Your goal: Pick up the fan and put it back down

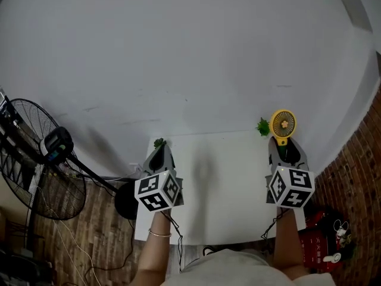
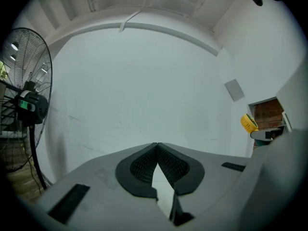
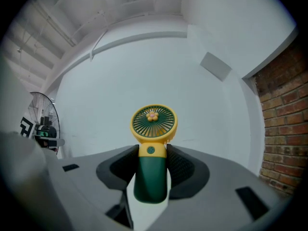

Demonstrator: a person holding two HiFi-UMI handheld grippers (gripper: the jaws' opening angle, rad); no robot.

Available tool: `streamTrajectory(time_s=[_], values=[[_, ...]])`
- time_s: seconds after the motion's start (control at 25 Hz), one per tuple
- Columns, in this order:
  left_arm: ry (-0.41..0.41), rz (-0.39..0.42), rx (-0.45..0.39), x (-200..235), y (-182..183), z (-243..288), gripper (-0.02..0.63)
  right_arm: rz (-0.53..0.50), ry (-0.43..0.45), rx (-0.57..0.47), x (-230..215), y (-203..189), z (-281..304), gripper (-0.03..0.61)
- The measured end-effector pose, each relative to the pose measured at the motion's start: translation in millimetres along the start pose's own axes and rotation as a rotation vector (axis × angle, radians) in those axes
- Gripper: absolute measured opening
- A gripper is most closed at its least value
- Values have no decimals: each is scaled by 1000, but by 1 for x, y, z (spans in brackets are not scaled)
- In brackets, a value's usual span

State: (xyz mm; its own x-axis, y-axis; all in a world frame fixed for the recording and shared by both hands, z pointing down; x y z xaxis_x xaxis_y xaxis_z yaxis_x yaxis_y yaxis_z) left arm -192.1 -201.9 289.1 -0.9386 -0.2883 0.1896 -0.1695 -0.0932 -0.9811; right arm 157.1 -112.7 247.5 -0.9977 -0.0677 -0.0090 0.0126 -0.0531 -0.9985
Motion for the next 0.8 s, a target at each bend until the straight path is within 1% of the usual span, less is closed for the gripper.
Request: streamTrajectory(time_s=[0.4, 0.64, 0.8], values=[[125, -3, 27, 36, -9, -27, 12, 13, 129, 45, 37, -15, 29, 178], [171, -7, 73, 50, -24, -36, 12, 38, 166, 81, 52, -27, 45, 178], [191, -7, 114, 59, -39, -36, 12, 42, 185, 128, 62, -42, 54, 178]])
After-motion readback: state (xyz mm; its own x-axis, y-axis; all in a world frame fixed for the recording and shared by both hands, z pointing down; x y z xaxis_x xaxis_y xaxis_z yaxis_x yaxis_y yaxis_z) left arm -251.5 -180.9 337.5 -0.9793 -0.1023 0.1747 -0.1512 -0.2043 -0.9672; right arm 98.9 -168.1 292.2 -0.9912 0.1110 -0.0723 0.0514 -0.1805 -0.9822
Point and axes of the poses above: the fingertips, and each gripper's own axes: z forward along the fingers, x to its left, y out of its top, the point moved 8 cm from there along -z, backward along the fingers, and after that the axes turned 2 degrees about y, right-handed, at the moved point
